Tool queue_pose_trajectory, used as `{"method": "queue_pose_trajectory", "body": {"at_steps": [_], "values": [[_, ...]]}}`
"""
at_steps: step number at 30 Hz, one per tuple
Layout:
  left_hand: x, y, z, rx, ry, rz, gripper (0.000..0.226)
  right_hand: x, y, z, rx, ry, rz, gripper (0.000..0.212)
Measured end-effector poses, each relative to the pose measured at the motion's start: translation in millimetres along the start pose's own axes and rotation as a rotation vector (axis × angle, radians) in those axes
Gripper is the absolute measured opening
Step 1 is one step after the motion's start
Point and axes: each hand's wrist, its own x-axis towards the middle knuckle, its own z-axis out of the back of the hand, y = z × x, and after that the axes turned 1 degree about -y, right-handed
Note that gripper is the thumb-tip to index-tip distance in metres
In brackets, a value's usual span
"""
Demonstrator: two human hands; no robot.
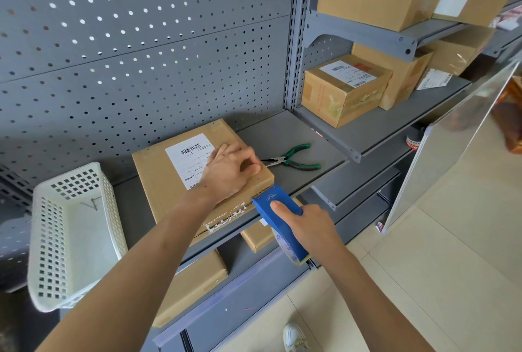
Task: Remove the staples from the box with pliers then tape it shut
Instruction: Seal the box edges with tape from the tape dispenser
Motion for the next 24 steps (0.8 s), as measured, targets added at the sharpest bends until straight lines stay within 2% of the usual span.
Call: {"method": "queue_pose_trajectory", "body": {"at_steps": [10,16,20,24], "values": [[-1,0,0,0.000,-0.004,-0.016,0.005,-3,16,9,-0.114,-0.038,0.002,0.072],[-1,0,1,-0.007,0.005,-0.012,0.005,-7,18,8,-0.220,-0.031,0.038,0.086],[-1,0,1,0.003,0.000,-0.010,0.007,-13,22,11,-0.255,-0.140,0.047,0.072],[-1,0,1,-0.004,0.001,0.000,0.006,-16,25,14,-0.264,-0.136,0.050,0.071]]}}
